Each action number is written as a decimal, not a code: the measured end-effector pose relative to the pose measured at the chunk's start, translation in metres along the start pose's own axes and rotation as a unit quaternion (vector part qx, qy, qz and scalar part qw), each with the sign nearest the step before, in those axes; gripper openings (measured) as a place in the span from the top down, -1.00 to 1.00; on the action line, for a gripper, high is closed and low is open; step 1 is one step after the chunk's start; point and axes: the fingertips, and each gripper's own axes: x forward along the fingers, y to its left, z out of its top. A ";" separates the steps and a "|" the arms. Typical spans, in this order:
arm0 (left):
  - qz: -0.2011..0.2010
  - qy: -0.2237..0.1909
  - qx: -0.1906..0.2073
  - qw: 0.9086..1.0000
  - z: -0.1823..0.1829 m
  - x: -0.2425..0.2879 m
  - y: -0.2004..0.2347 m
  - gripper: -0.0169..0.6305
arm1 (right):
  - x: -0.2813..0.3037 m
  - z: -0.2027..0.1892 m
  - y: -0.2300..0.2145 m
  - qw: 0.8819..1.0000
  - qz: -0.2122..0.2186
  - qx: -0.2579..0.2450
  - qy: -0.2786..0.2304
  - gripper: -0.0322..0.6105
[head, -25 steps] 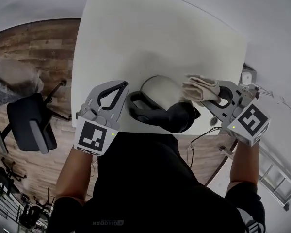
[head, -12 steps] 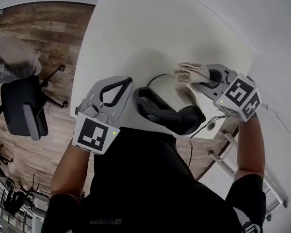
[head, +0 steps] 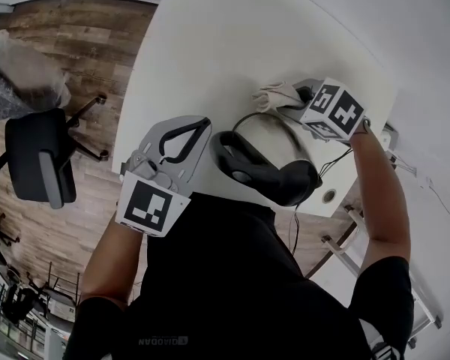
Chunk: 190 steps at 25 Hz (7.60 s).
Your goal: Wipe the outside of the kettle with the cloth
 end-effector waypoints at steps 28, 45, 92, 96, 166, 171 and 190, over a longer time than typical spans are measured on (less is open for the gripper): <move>0.009 -0.047 -0.005 0.999 0.030 -0.038 -0.010 0.92 | -0.178 0.039 0.127 0.955 -0.181 -0.185 -0.142 0.61; -0.001 -0.029 0.019 0.999 -0.009 -0.053 -0.018 0.92 | -0.105 0.067 0.102 0.933 -0.103 -0.332 0.094 0.61; -0.016 -0.010 0.069 0.997 -0.018 -0.103 0.014 0.92 | -0.073 0.074 0.020 0.960 -0.222 -0.161 0.062 0.61; -0.036 -0.026 0.088 0.995 0.008 -0.098 0.012 0.92 | -0.137 0.040 0.038 0.941 -0.326 0.005 -0.087 0.61; -0.246 -0.051 0.189 0.949 0.031 -0.119 0.055 0.93 | -0.064 0.143 0.160 0.769 -0.587 0.220 0.122 0.61; -0.234 -0.035 0.186 0.954 0.019 -0.119 0.069 0.93 | -0.030 0.150 0.152 0.786 -0.565 0.233 0.094 0.61; -0.234 0.006 0.205 0.950 -0.003 -0.098 0.064 0.93 | 0.072 0.127 0.116 0.802 -0.530 0.276 0.023 0.61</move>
